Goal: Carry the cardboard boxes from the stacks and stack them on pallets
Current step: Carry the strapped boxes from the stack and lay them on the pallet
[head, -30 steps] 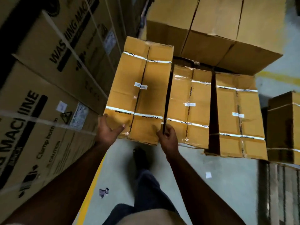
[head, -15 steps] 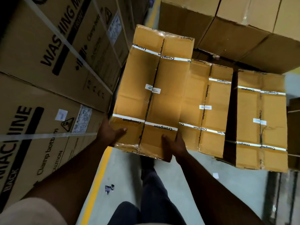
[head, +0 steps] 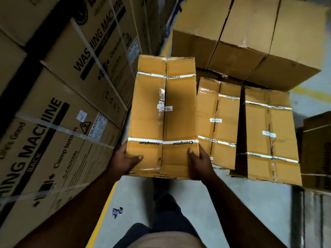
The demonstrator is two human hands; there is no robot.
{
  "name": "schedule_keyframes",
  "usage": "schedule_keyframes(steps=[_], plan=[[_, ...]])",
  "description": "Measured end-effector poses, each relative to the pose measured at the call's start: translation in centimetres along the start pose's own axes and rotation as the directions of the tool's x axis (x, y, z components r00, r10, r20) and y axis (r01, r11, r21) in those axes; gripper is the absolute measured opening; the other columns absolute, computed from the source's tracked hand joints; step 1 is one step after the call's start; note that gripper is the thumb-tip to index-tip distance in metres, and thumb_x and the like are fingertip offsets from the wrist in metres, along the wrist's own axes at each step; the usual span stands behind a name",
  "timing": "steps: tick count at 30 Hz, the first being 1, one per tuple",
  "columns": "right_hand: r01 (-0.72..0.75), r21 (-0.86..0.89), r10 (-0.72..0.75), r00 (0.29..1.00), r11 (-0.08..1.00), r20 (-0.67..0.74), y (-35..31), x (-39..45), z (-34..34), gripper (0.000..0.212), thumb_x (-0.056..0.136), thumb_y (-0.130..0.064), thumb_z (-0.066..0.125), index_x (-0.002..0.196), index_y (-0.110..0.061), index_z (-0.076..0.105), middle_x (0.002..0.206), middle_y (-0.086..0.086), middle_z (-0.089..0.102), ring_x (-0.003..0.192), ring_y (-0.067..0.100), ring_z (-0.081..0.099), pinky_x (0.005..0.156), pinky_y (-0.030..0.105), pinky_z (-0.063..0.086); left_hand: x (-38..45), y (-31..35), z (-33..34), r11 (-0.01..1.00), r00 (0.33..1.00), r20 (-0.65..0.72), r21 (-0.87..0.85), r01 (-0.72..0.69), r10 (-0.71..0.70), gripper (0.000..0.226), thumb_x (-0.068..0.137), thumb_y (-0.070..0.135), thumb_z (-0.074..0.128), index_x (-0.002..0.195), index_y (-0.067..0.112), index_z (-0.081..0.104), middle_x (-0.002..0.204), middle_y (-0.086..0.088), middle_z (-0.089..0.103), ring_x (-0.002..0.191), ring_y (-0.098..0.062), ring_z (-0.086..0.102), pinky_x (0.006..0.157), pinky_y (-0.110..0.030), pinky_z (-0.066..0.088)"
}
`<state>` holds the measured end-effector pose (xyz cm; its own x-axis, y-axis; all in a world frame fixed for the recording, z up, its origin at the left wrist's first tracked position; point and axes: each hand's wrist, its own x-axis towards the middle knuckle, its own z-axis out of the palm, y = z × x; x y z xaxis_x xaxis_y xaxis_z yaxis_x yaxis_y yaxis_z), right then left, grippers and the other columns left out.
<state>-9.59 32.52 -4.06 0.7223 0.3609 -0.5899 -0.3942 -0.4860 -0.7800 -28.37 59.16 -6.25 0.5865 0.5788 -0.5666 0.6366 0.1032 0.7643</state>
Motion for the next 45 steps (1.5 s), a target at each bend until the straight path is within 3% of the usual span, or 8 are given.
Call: schedule_keyframes(steps=[5,11,16,25,29,36,41,45], plan=[[0.114,-0.025,-0.115,0.992,0.993,-0.058,3.2,-9.1,-3.5,0.048,0.105,-0.041,0.058,0.151,-0.032,0.051,0.138,-0.007,0.062,0.124,0.018,0.057,0.104,0.034,0.045,-10.0,-1.1,2.8,0.997,0.999,-0.014,-0.058,-0.048,0.047,0.076,0.067,0.025,0.095,0.135,0.035,0.062,0.119,0.006,0.074,0.111,-0.022,0.069,0.092,-0.042,0.058],[0.12,-0.038,-0.125,0.979,0.992,-0.163,9.4,-19.6,-11.4,0.051,0.1,-0.054,0.059,0.149,-0.042,0.05,0.135,-0.005,0.066,0.12,0.022,0.063,0.107,0.049,0.052,-21.1,-0.7,9.6,0.987,0.989,0.045,-0.086,-0.134,0.138,0.074,0.078,0.011,0.089,0.141,0.031,0.057,0.118,0.008,0.073,0.105,-0.014,0.07,0.085,-0.031,0.057],[0.132,-0.009,-0.129,0.952,0.991,-0.278,14.5,-27.6,-20.2,0.048,0.102,-0.047,0.06,0.148,-0.032,0.054,0.133,-0.003,0.065,0.12,0.024,0.062,0.108,0.05,0.05,-28.2,-0.3,18.1,0.988,0.979,0.134,-0.034,-0.152,0.155,0.067,0.078,0.021,0.09,0.137,0.03,0.058,0.12,0.005,0.071,0.107,-0.019,0.068,0.089,-0.041,0.058],[0.048,0.085,-0.002,0.878,0.995,-0.478,32.8,-41.8,-41.9,0.052,0.1,-0.054,0.059,0.149,-0.037,0.051,0.134,-0.003,0.067,0.118,0.023,0.064,0.107,0.051,0.051,-42.5,-2.2,43.2,0.975,0.882,0.434,0.036,-0.219,0.182,0.075,0.078,0.024,0.09,0.142,0.032,0.053,0.128,0.003,0.069,0.114,-0.025,0.067,0.093,-0.051,0.06],[0.002,0.122,0.066,0.833,0.993,-0.549,41.7,-49.3,-52.9,0.062,0.094,-0.064,0.057,0.149,-0.037,0.051,0.135,-0.001,0.067,0.119,0.026,0.063,0.106,0.052,0.051,-51.4,-3.5,56.0,0.977,0.801,0.576,0.023,-0.213,0.162,0.07,0.082,0.024,0.087,0.142,0.032,0.051,0.127,0.004,0.069,0.112,-0.024,0.069,0.076,-0.037,0.064],[-0.045,0.148,0.129,0.764,0.988,-0.632,50.0,-58.3,-69.5,0.059,0.091,-0.066,0.056,0.142,-0.034,0.059,0.129,-0.001,0.07,0.115,0.025,0.065,0.103,0.051,0.052,-61.3,-3.0,74.0,0.972,0.712,0.693,0.072,-0.226,0.114,0.071,0.079,0.032,0.09,0.141,0.032,0.054,0.129,0.008,0.069,0.117,-0.021,0.067,0.085,-0.039,0.063],[-0.095,0.141,0.167,0.708,0.985,-0.687,54.9,-60.6,-81.4,0.053,0.098,-0.06,0.057,0.143,-0.031,0.058,0.131,0.001,0.069,0.117,0.028,0.064,0.104,0.052,0.051,-65.6,-2.3,87.7,0.966,0.676,0.728,0.077,-0.246,0.114,0.064,0.08,0.021,0.088,0.133,0.033,0.055,0.119,0.015,0.066,0.108,-0.012,0.065,0.069,-0.02,0.057],[-0.1,0.124,0.158,0.69,0.987,-0.706,58.2,-61.1,-92.4,0.05,0.101,-0.054,0.057,0.146,-0.031,0.056,0.135,0.001,0.066,0.12,0.027,0.062,0.104,0.049,0.051,-67.3,-2.2,99.8,0.974,0.689,0.719,0.081,-0.213,0.091,0.066,0.071,0.024,0.094,0.127,0.032,0.059,0.121,0.008,0.069,0.112,-0.02,0.066,0.086,-0.039,0.059]])
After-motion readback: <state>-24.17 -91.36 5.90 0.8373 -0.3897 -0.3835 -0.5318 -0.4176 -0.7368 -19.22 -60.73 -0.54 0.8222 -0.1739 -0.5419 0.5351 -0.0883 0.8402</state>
